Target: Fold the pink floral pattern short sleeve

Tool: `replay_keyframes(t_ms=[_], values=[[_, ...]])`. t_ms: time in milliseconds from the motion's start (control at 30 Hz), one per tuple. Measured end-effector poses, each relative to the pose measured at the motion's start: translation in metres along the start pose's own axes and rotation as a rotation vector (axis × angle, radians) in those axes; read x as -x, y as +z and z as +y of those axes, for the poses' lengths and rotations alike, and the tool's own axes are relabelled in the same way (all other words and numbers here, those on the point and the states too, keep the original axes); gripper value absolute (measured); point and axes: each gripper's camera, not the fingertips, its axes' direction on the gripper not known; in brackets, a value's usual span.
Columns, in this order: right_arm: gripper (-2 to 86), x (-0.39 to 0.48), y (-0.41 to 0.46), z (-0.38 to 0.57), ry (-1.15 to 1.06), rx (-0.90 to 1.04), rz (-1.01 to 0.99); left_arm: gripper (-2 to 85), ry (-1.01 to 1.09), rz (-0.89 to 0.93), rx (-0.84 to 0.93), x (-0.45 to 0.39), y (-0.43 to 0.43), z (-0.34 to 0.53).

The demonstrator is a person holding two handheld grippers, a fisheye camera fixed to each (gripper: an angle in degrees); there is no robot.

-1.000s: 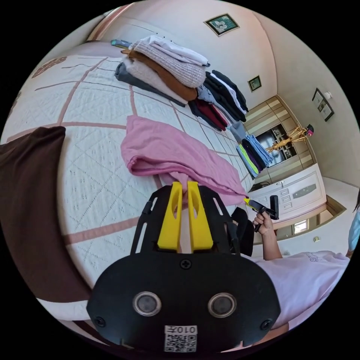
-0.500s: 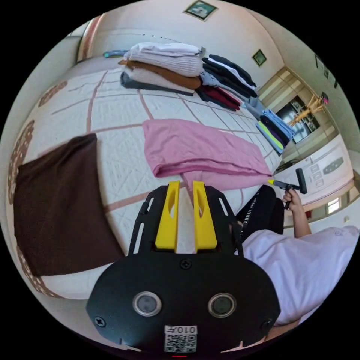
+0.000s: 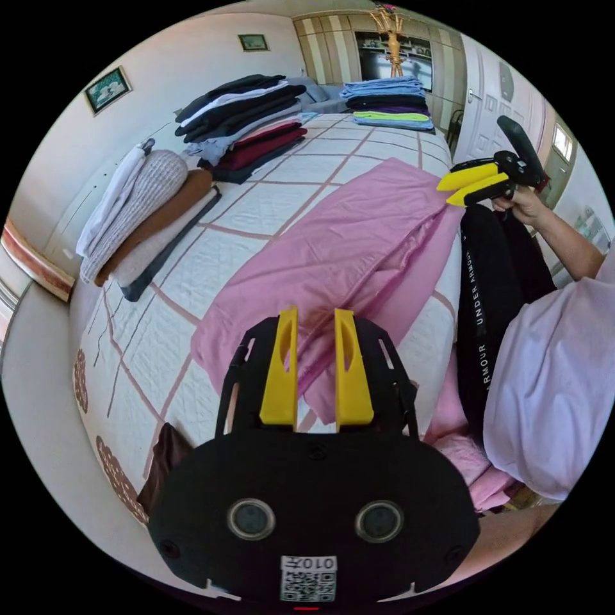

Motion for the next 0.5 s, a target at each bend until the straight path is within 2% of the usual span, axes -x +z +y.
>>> replay_keyframes(t_ms=[200,400,500], values=[[6.3,0.019,0.032,-0.028,-0.118,0.139,0.02,0.7,-0.098,0.107,-0.049,0.011,-0.002,0.003],[3.5,0.014,0.005,-0.03,-0.012,0.048,0.026,0.6,-0.16,0.134,-0.082,0.01,-0.024,0.013],[3.4,0.015,0.006,-0.03,-0.014,0.079,0.007,2.3,-0.138,0.061,-0.082,-0.001,-0.032,0.015]])
